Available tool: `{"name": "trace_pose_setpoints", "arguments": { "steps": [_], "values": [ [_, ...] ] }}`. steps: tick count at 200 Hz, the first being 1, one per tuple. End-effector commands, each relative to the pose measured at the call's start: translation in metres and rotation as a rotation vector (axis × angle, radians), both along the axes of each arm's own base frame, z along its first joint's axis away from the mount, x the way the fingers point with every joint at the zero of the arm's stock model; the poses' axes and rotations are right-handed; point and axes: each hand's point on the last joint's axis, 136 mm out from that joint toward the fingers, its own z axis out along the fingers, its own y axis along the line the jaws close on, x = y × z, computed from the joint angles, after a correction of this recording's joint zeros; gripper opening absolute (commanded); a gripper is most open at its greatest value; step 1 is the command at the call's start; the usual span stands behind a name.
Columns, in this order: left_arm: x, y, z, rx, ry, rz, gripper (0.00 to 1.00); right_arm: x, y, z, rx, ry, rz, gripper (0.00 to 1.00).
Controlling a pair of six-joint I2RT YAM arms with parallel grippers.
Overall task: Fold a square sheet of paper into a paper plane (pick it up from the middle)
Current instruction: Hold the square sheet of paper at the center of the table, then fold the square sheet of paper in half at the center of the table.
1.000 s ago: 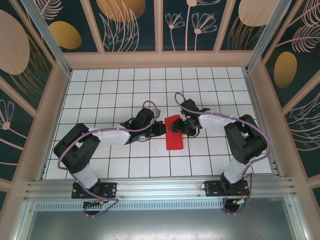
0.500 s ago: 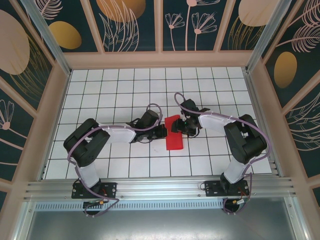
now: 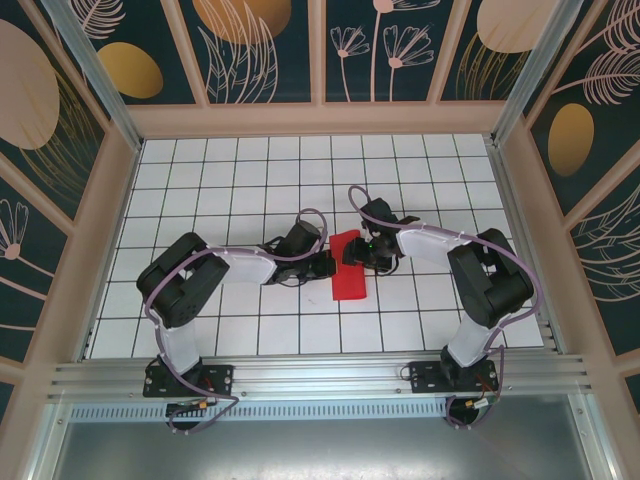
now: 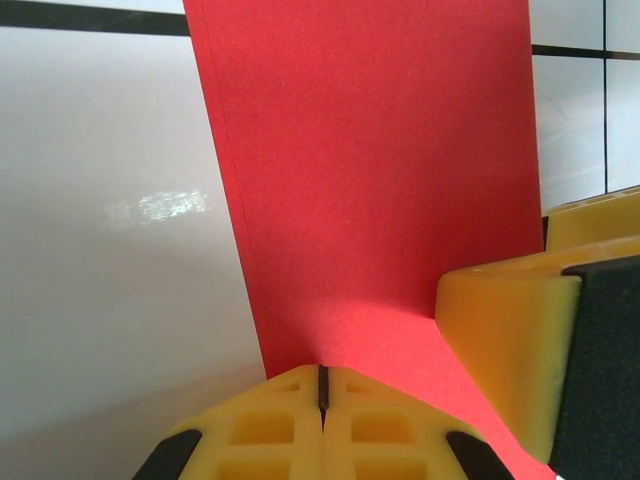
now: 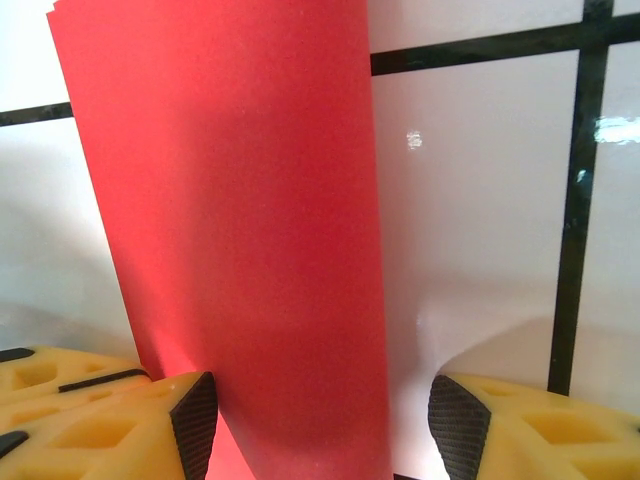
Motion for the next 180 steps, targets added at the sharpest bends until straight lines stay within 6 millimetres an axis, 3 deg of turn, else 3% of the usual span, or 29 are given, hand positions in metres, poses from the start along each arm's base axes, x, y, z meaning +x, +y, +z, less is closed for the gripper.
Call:
{"name": "trace_pose_setpoints", "arguments": {
  "steps": [1, 26, 62, 114, 128, 148, 156, 180],
  "values": [
    [-0.003, 0.001, -0.013, 0.046, 0.017, -0.015, 0.00, -0.012, 0.001, -0.030, -0.044, 0.050, 0.034, 0.64],
    [-0.008, 0.013, -0.026, 0.101, 0.034, -0.006, 0.00, -0.007, 0.004, -0.021, -0.037, 0.032, 0.037, 0.64],
    [-0.015, 0.021, -0.041, 0.144, 0.062, -0.013, 0.00, 0.007, 0.009, 0.006, -0.019, -0.035, 0.037, 0.70],
    [-0.017, 0.027, -0.047, 0.172, 0.066, -0.018, 0.00, 0.020, 0.001, 0.067, 0.052, -0.192, -0.025, 0.74],
    [-0.018, 0.027, -0.048, 0.173, 0.065, -0.018, 0.00, 0.016, 0.006, 0.083, 0.107, -0.223, -0.019, 0.68],
    [-0.017, 0.027, -0.048, 0.176, 0.064, -0.020, 0.00, 0.008, 0.018, 0.097, 0.245, -0.222, 0.024, 0.49],
    [-0.017, 0.027, -0.048, 0.176, 0.062, -0.019, 0.00, 0.005, 0.022, 0.096, 0.290, -0.210, 0.036, 0.40],
    [-0.017, 0.027, -0.050, 0.177, 0.066, -0.020, 0.00, -0.002, 0.027, 0.080, 0.316, -0.162, 0.056, 0.32]
  ]
}}
